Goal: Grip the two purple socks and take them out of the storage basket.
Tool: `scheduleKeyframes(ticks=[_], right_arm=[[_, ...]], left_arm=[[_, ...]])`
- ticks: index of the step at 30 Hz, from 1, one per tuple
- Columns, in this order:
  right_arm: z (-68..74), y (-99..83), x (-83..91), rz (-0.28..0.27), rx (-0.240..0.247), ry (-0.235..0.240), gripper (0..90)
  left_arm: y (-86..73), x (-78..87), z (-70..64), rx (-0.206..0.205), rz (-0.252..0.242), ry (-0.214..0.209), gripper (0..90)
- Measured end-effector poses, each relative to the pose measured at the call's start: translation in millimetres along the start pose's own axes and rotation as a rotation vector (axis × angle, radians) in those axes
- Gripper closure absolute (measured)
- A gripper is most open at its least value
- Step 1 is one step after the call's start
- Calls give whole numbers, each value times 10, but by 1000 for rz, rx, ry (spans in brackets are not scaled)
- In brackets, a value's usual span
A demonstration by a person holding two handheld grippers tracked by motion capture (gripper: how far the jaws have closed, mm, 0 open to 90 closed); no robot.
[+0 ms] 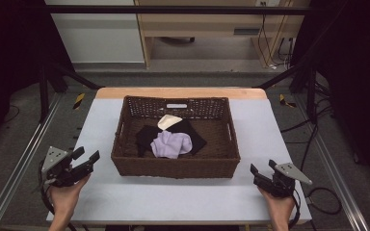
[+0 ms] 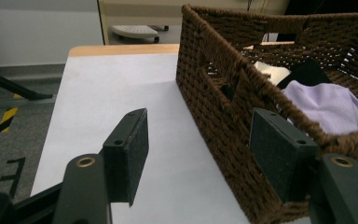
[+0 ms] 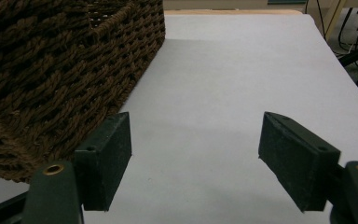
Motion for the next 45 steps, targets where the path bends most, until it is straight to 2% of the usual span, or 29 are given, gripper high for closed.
scheduleKeyframes(ticks=[4,9,12,19,25,32,39,45], right_arm=[[-11,-15,-11,9,-7,-7,251],[-5,-22,-25,16,6,-7,252],[-12,-29,-34,24,0,-11,251],[-13,-32,-36,26,0,-14,250],[3,-30,-35,24,18,-17,247],[-1,-35,-40,30,17,-17,250],[5,-40,-43,37,13,-10,261],[7,-40,-45,37,16,-5,269]], left_arm=[[107,-18,-51,-7,-6,-1,379],[262,-21,-140,-16,-27,-16,396],[372,-35,-196,-8,-33,-26,399],[625,-66,-377,-8,-49,-58,401],[773,-127,-587,-39,-54,-75,403],[904,-264,-834,-103,-41,-83,409],[995,-410,-1096,-161,-18,-89,388],[1061,-535,-1334,-188,-5,-108,369]])
Point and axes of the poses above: each handheld gripper's, and its own axes: x roughly backward along the jaws, y roughly out of its top, z roughly to its left, the point moved 9 cm from there along -x, roughly forward along the jaws, and after that the axes turned 15 degrees about y, right-handed, at the moved point
